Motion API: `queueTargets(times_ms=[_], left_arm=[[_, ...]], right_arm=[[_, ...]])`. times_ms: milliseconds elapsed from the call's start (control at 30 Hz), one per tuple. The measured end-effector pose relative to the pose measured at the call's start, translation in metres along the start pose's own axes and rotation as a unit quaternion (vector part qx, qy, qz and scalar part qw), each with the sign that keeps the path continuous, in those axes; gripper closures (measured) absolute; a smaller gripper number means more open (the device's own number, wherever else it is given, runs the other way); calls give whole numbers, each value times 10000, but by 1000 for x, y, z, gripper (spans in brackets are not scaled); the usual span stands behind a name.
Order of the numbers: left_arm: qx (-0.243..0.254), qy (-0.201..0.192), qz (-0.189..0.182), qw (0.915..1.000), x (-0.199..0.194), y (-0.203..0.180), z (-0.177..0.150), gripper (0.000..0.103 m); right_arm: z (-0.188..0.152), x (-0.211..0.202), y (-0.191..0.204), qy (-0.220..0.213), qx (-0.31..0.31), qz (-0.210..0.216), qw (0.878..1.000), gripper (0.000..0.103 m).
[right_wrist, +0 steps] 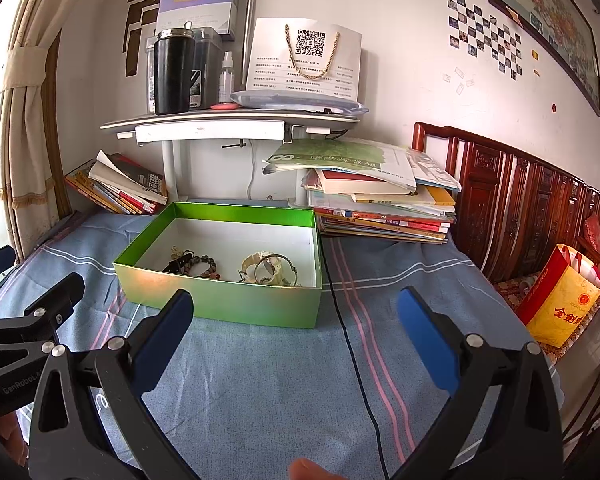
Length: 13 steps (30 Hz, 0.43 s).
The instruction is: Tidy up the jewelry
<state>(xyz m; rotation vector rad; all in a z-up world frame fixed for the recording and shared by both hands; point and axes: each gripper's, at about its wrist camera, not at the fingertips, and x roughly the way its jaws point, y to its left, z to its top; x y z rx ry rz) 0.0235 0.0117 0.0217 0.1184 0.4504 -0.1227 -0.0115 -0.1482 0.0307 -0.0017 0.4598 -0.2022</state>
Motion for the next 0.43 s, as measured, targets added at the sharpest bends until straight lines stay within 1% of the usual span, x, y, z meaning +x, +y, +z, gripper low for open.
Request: queueTargets(times_ms=[433], left_arm=[[-10, 115, 29, 9999, 4, -1, 0, 4]], right_arm=[[-2, 8, 0, 110, -33, 56, 9999, 3]])
